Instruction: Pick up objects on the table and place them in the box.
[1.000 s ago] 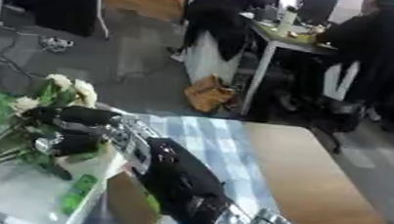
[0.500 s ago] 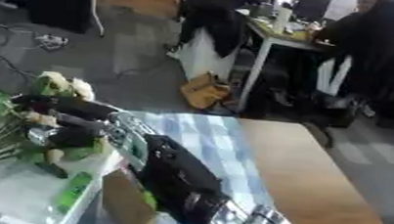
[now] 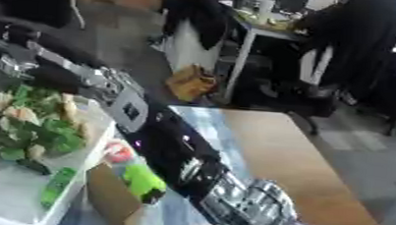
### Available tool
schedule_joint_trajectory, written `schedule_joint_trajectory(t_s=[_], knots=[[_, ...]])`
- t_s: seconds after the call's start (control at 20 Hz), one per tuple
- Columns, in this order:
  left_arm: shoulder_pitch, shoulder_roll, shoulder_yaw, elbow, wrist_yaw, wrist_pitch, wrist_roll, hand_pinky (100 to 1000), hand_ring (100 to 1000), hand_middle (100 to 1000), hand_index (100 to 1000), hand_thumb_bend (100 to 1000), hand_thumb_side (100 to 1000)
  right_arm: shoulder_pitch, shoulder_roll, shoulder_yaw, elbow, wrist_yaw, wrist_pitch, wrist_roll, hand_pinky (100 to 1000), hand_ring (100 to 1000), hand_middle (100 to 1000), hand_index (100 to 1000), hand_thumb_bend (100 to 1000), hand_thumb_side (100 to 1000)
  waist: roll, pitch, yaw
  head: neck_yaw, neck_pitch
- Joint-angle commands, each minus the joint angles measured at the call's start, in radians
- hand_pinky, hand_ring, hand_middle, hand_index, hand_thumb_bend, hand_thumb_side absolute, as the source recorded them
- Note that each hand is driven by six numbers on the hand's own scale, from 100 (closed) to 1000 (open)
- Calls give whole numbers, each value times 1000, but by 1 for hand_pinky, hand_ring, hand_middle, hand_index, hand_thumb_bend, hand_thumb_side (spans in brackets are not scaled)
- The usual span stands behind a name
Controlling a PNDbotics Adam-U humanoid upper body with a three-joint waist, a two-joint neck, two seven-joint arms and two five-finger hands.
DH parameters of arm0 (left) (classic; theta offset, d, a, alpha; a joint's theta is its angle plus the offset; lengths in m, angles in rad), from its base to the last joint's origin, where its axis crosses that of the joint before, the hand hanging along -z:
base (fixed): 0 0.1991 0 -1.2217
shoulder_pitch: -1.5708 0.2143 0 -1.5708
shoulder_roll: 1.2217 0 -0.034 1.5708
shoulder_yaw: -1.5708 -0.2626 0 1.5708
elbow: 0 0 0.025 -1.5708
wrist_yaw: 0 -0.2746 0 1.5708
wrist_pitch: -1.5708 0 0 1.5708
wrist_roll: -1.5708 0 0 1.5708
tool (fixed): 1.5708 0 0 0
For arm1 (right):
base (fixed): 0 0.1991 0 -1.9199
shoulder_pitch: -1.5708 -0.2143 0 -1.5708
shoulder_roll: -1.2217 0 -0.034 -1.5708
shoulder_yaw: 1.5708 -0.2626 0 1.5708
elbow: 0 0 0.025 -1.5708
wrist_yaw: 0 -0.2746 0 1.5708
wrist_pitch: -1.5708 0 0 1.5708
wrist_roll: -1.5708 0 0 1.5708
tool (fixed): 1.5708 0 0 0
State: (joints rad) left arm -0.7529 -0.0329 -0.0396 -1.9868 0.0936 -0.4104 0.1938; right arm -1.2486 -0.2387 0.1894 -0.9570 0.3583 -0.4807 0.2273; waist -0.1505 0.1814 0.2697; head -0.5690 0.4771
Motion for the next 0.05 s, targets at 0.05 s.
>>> schedule_joint_trajectory(t_s=[0.05], knots=[[0,22,3,-13,-14,10,8,688,806,780,834,100,834,-7,-57,8,-110,-103,37,5,979,966,1000,984,100,1000,22,-48,-14,5,23]])
